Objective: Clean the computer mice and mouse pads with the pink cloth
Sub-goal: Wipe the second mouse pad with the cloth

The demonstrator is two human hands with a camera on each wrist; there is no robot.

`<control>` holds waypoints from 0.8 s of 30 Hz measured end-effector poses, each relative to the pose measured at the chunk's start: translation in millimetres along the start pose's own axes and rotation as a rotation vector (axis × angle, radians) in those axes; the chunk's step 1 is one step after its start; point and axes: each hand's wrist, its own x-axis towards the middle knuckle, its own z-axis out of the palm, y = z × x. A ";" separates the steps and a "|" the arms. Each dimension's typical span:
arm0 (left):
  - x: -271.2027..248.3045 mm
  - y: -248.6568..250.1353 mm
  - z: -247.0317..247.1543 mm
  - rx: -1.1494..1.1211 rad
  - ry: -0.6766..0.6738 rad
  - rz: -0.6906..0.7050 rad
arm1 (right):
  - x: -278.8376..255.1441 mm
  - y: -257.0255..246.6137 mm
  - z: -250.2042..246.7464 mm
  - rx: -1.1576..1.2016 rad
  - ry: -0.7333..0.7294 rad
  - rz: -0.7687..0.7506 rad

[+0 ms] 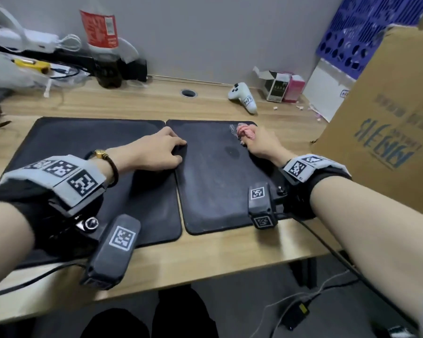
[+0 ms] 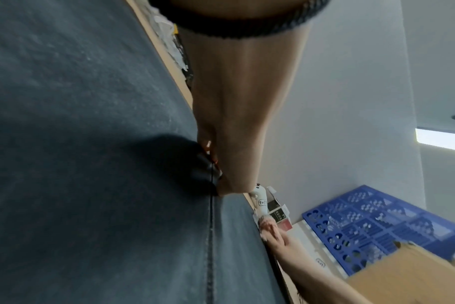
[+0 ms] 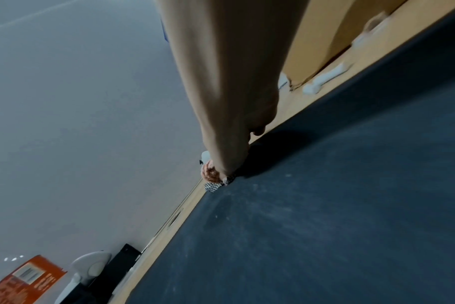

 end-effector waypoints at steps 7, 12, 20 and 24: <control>3.9 -6.0 0.6 0.033 0.015 -0.006 | 45.6 -9.7 1.7 0.015 -0.007 0.000; -2.7 6.1 6.4 0.071 -0.003 -0.034 | -3.4 -3.8 -4.0 0.013 -0.053 -0.005; -23.8 29.8 16.4 0.101 -0.017 -0.103 | -113.2 2.0 -12.7 -0.047 -0.098 0.006; -25.1 29.4 16.2 0.109 -0.030 -0.083 | -125.6 3.2 -12.6 -0.098 -0.088 -0.008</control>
